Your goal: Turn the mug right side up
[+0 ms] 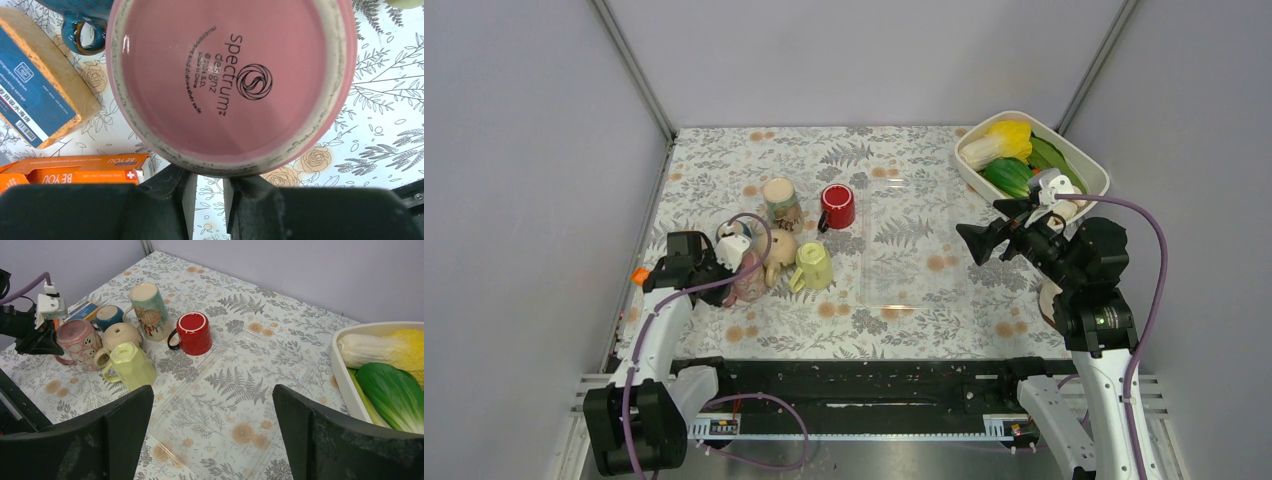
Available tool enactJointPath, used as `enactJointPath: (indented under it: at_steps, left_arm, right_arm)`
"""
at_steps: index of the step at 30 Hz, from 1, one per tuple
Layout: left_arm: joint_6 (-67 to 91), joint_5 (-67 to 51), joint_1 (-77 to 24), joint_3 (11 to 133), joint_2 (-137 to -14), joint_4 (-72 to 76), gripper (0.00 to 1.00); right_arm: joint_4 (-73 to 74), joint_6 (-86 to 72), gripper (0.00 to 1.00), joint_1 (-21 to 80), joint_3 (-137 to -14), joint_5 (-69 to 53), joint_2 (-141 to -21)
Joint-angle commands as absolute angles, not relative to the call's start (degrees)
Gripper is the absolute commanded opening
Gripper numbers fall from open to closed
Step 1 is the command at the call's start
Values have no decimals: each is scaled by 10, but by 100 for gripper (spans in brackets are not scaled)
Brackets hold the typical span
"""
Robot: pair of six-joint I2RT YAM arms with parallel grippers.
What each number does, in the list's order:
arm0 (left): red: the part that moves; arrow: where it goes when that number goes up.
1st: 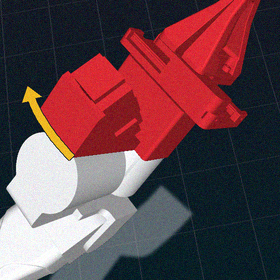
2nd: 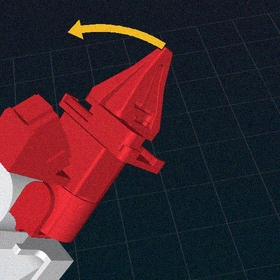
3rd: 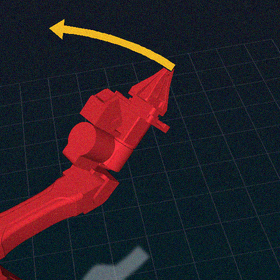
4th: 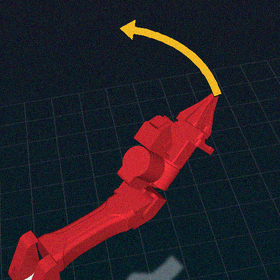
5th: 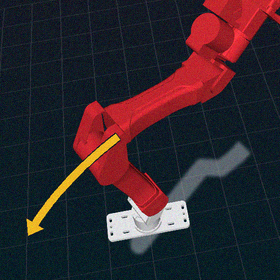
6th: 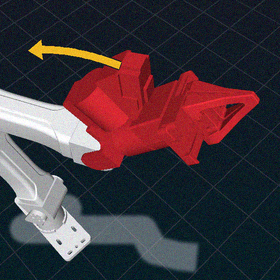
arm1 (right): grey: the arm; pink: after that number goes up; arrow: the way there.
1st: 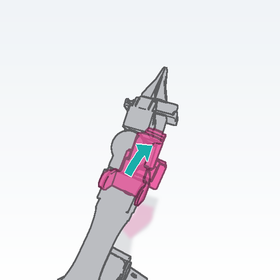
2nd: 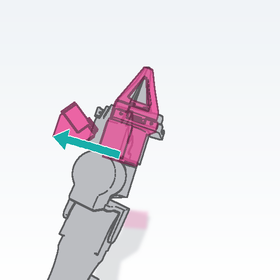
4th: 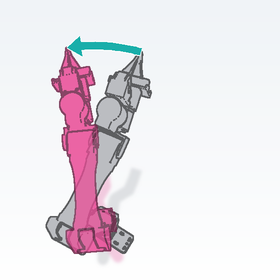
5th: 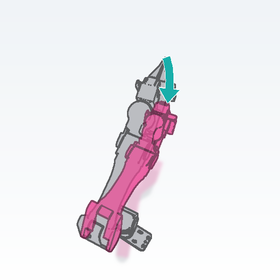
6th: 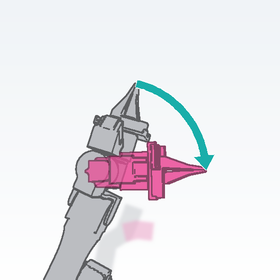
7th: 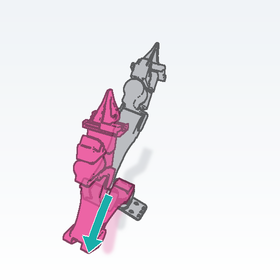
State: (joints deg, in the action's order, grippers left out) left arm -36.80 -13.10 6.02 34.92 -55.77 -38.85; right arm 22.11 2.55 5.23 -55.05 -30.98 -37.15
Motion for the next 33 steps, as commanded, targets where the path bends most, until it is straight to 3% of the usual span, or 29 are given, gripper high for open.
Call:
enactJointPath:
  at_steps: [1, 24, 33]
  left_arm:
    - [-376, -168, 70, 373, -560, -369, 1]
    - [-288, -234, 114, 525, -435, -421, 0]
    - [-172, -348, 111, 709, -486, -425, 0]
  right_arm:
    - [194, 24, 99, 49, -549, -312, -373]
    - [173, -11, 99, 49, -540, -343, -380]
    - [124, -95, 99, 49, -565, -435, -423]
